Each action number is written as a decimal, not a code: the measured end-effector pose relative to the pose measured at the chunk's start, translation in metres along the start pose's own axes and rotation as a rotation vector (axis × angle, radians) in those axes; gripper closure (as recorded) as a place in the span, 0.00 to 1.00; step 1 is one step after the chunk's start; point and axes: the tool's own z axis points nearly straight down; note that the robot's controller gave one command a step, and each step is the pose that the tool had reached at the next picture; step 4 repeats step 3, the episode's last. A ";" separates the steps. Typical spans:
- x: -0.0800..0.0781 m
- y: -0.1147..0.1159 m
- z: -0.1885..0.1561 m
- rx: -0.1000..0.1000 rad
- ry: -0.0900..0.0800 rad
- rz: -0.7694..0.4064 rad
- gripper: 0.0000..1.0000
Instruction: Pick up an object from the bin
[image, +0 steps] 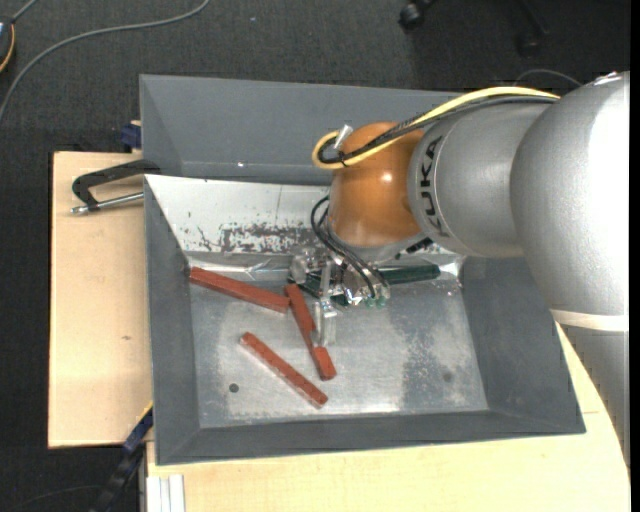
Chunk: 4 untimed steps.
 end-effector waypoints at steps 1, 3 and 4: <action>0.000 0.054 0.001 -0.003 0.000 0.116 0.00; 0.017 0.041 -0.137 -0.001 -0.011 0.019 1.00; 0.017 0.041 -0.137 -0.001 -0.011 0.019 1.00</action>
Offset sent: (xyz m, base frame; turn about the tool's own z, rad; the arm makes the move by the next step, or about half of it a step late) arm -0.0111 0.0493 -0.0024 0.1187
